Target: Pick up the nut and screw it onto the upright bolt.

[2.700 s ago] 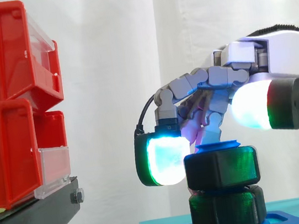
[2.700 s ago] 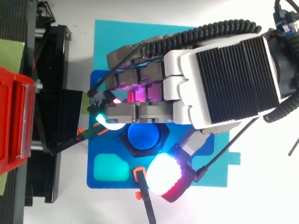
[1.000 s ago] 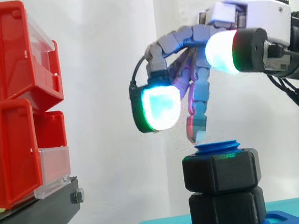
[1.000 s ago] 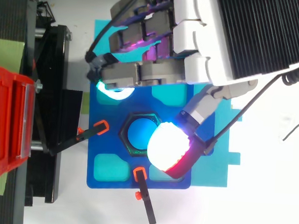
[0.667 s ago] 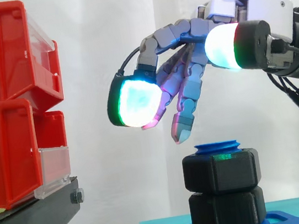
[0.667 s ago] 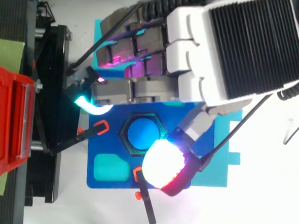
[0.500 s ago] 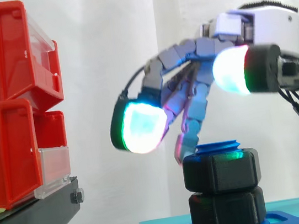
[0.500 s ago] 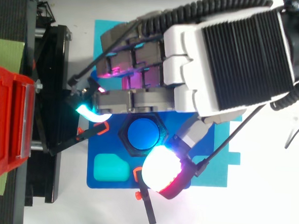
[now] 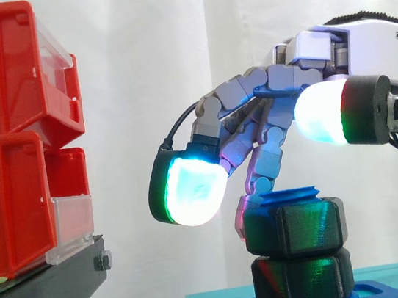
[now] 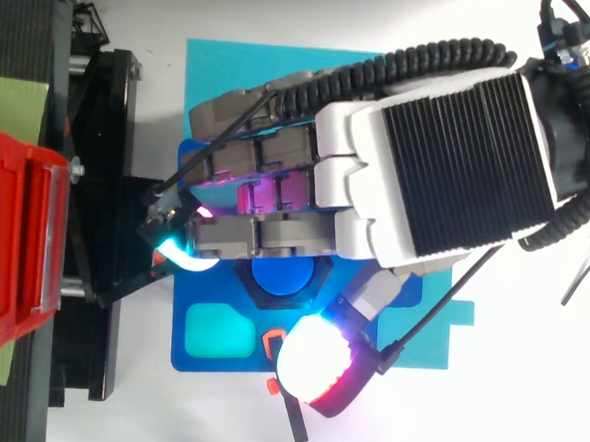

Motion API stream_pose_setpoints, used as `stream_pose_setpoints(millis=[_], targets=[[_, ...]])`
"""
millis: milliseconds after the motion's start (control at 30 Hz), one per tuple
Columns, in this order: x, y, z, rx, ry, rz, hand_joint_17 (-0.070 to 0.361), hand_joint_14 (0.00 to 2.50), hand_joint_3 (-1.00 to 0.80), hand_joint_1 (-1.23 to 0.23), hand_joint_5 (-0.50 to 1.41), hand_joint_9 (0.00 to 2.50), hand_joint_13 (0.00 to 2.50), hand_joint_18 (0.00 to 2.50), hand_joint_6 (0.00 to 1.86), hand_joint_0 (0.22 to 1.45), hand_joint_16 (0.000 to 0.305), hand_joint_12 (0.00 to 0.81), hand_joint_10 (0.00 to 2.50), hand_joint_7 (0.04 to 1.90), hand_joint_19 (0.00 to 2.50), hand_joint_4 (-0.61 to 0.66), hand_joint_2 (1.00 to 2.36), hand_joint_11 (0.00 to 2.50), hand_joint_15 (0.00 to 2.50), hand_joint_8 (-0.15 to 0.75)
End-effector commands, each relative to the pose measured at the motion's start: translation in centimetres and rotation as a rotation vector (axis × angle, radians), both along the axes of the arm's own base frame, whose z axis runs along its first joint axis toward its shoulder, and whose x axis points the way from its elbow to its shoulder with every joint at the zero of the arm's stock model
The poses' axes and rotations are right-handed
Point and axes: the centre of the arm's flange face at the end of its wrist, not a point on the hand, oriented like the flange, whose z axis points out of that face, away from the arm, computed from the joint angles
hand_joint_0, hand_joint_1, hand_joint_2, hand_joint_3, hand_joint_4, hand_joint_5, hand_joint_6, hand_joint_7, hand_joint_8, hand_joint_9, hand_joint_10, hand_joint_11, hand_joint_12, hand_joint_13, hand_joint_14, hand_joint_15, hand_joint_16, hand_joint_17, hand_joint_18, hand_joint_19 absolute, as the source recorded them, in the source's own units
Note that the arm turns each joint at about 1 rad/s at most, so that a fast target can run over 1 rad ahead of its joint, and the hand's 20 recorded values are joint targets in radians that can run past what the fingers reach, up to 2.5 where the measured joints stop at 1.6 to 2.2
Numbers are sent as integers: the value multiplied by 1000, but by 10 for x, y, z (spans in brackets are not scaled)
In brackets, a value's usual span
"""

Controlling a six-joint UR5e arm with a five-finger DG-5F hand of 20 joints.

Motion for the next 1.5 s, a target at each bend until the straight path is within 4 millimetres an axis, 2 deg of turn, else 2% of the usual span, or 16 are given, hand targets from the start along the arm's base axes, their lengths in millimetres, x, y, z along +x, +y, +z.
stream_pose_setpoints(millis=[0, 600, 933, 1467], targets=[[0, 3, 0, -1, 0, 3, 72, 0, -500, -131, -40, 1224, 832, 561, 504, 499, 32, 202, 0, 859, 208, 216, 1000, 0, 0, 216], [-3, -4, -4, -5, 30, -3, 73, 0, -500, -141, -22, 1242, 839, 561, 504, 501, 32, 201, 0, 966, 215, 248, 1000, 5, 0, 228], [-4, -5, -6, -5, 40, -6, 72, 0, -500, -166, 9, 1261, 857, 585, 505, 508, 32, 197, 0, 1181, 228, 199, 1000, 30, 8, 229], [-6, -11, -7, -5, 54, -13, 69, 0, -500, -204, 51, 1309, 903, 632, 502, 517, 31, 190, 0, 1379, 234, 114, 1000, 40, 18, 234]])
